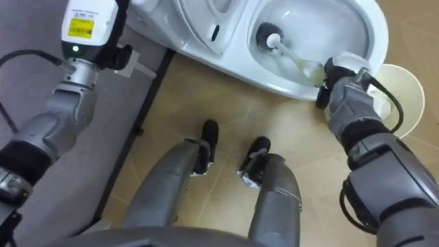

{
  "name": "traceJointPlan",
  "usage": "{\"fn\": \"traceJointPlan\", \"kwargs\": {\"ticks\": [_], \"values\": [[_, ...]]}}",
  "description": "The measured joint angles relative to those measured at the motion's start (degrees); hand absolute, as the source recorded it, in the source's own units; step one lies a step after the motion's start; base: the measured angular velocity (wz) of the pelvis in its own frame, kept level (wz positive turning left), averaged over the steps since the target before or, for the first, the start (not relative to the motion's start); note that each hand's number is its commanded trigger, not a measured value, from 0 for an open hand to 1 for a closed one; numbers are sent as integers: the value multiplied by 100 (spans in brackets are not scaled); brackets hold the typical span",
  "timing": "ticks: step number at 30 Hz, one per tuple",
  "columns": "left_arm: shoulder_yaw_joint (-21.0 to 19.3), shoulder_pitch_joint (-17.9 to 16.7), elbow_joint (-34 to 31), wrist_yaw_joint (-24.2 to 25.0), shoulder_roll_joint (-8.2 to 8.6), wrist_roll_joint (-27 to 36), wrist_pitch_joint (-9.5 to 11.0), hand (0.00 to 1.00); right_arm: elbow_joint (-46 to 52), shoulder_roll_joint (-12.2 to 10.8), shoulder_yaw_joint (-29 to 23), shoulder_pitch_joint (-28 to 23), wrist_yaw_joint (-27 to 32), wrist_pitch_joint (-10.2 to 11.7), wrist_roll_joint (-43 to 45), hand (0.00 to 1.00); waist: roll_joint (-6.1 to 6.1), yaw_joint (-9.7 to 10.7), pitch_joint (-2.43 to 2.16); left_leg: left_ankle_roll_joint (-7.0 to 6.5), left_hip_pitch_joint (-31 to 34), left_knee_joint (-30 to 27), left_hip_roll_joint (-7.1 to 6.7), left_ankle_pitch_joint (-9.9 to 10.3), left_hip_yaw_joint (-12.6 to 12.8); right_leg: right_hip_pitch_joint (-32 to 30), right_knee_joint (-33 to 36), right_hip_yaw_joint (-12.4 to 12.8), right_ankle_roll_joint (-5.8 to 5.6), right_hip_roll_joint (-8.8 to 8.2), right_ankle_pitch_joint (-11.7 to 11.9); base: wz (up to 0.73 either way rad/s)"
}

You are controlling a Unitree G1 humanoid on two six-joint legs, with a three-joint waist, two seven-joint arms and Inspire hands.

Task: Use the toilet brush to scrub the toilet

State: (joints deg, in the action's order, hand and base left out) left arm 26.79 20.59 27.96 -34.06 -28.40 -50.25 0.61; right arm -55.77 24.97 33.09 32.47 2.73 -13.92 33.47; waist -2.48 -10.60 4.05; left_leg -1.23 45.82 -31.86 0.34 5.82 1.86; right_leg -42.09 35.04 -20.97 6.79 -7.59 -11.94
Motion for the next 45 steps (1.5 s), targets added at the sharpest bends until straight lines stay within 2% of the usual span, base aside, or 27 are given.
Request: {"fn": "traceJointPlan", "kwargs": {"ticks": [4,7,9,12,15,19,23,24,27,28,30,31,33,35,36,38,45], "values": [[-38,4,-22,9,4,3,102,0,765,219,11,-368,-227,-98,716,100,-62,1,-41,54,-113,86,92,4,-23,198,-227,-82,36,118,35,-1],[-155,7,-40,9,-1,0,207,0,1484,370,8,-672,-450,-147,1093,100,-69,63,-46,106,-152,131,131,26,-76,274,-346,-107,63,194,53,-1],[-253,7,-117,1,-5,7,279,0,1948,418,7,-881,-557,-269,1455,100,-69,81,-48,141,-143,132,191,50,-74,298,-448,-98,92,273,83,-8],[-327,2,-220,-20,-10,7,442,0,2530,532,-54,-1190,-716,-352,1909,100,-72,100,-59,151,-141,121,203,56,-77,324,-502,-92,93,300,85,-5],[-418,5,-236,-48,-18,61,582,0,2673,637,-54,-1241,-847,-362,1930,100,-73,100,-90,151,-139,111,202,57,-72,334,-519,-87,90,301,86,0],[-424,-1,-236,-79,-59,147,580,0,2618,654,-59,-1250,-852,-363,1787,100,-78,92,-99,150,-178,91,205,57,-76,400,-551,-107,78,309,91,2],[-424,-7,-233,-78,-209,146,520,0,2161,636,-250,-1053,-820,-339,703,100,-73,89,-103,145,-215,132,191,53,-63,400,-506,-107,67,284,94,0],[-424,-7,-233,-71,-220,146,495,0,2034,612,-304,-1003,-817,-298,515,100,-72,92,-103,138,-222,133,184,49,-53,396,-483,-106,66,267,90,0],[-423,-4,-225,-18,-225,235,418,0,1176,487,-496,-584,-629,-70,-966,100,-52,182,-96,79,-280,168,90,-5,-4,339,-294,-28,28,145,38,3],[-428,0,-207,-5,-225,231,402,0,1046,457,-562,-498,-594,-52,-1180,100,-33,198,-94,69,-289,188,85,-13,29,314,-273,4,23,136,36,-6],[-434,21,-74,142,-217,230,314,0,756,227,-880,-240,-392,-8,-2149,100,78,315,-83,36,-344,278,30,-82,125,252,-171,64,15,32,23,-8],[-434,22,-44,199,-216,251,300,0,683,178,-953,-188,-367,2,-2379,100,114,361,-88,27,-356,301,10,-98,144,232,-136,84,10,6,15,0],[-433,45,15,420,-216,369,212,0,448,128,-975,55,-354,2,-3051,100,220,473,-69,-13,-349,367,-6,-166,237,158,-94,138,-28,-34,21,-3],[-432,65,30,614,-216,486,160,0,387,81,-961,165,-352,2,-3406,100,287,518,-29,-30,-334,391,17,-205,275,104,-88,186,-59,-38,42,-7],[-432,64,43,650,-216,527,143,0,385,67,-961,170,-349,2,-3513,100,297,533,-23,-37,-324,395,21,-214,276,93,-88,194,-69,-38,48,0],[-430,105,72,708,-217,576,142,0,314,42,-956,172,-309,3,-3860,100,301,549,-21,-64,-275,405,2,-237,270,29,-55,233,-97,-57,67,0],[-430,288,194,906,-219,560,147,0,205,40,-972,172,-195,2,-4606,100,299,618,-21,-87,-204,457,-108,-247,268,-111,128,232,-78,-210,78,5]]}}
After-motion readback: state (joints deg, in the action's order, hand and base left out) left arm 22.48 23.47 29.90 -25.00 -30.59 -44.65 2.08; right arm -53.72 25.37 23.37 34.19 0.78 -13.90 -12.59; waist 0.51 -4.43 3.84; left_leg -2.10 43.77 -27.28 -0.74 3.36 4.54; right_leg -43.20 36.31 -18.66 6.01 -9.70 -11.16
